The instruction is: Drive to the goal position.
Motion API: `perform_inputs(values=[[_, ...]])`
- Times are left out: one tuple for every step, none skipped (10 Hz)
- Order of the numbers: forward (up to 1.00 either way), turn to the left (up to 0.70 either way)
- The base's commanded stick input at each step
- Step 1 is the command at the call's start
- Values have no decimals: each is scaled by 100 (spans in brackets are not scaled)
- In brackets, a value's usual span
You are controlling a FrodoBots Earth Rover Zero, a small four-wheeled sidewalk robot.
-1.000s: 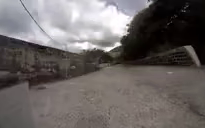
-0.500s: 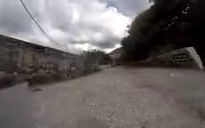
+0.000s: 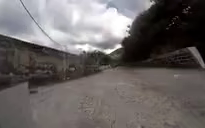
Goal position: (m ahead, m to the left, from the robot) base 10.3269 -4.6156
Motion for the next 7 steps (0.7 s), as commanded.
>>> perform_inputs(values=[[30,0],[30,0],[30,0],[42,0],[50,0],[50,0],[50,0]])
